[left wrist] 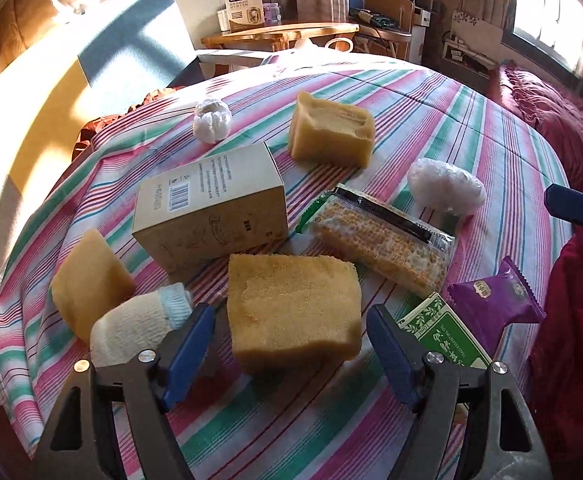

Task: Organize objects
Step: 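Move the left tool to the yellow sponge cake and grasp it, then place the sponge cake in the tray with the left gripper while the right gripper grasps the green tea box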

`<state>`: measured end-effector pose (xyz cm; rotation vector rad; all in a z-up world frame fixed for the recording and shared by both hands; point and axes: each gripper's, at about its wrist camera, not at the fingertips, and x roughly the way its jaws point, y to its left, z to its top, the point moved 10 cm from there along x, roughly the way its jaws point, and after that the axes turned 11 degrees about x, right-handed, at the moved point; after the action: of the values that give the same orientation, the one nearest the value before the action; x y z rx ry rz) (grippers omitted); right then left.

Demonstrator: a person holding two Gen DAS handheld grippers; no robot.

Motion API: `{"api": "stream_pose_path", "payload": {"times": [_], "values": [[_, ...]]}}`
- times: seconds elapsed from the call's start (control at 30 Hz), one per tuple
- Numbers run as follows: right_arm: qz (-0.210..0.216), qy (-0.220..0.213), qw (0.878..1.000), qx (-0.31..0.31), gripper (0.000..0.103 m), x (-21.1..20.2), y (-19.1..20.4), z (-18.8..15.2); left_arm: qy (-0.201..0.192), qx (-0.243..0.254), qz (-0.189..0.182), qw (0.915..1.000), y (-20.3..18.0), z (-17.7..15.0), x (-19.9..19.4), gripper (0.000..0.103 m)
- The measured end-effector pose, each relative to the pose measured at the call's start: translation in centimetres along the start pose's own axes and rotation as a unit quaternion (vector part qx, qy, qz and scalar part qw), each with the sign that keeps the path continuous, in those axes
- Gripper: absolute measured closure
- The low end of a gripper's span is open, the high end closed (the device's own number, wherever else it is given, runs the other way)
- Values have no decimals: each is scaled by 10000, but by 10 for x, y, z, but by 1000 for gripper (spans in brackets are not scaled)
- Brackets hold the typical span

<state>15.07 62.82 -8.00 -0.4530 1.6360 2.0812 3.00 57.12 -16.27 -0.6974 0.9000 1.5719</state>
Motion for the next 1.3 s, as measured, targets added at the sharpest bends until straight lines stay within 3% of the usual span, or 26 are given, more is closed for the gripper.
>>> {"api": "stream_pose_path", "payload": {"times": [0.03,0.13,0.37,0.6,0.73,0.93,1.17,1.3], "values": [[8,12,10000,5,21,0,0,0,8,8,-27,10000,-1,-1,3,37],[-9,12,10000,25,21,0,-1,0,-114,-142,-131,9997,-1,-4,-1,43],[-186,129,9997,-21,21,5,-3,-2,-436,-475,-113,9979,-7,-37,-49,43],[-449,357,9979,-285,22,13,-1,-11,-322,-1050,79,9939,-2,-103,-89,43],[-754,673,9919,-765,33,26,6,-25,-319,-1317,110,9907,-3,-129,-106,43],[-1507,1245,9668,-1647,54,50,8,-53,-537,-1527,101,9868,-3,-144,-133,43],[-2320,1818,9287,-2249,59,72,-5,-77,-827,-1729,154,9813,6,-151,-167,43],[-2927,1969,8998,-2569,62,83,-17,-86,-957,-1953,234,9758,19,-161,-186,43]]}}
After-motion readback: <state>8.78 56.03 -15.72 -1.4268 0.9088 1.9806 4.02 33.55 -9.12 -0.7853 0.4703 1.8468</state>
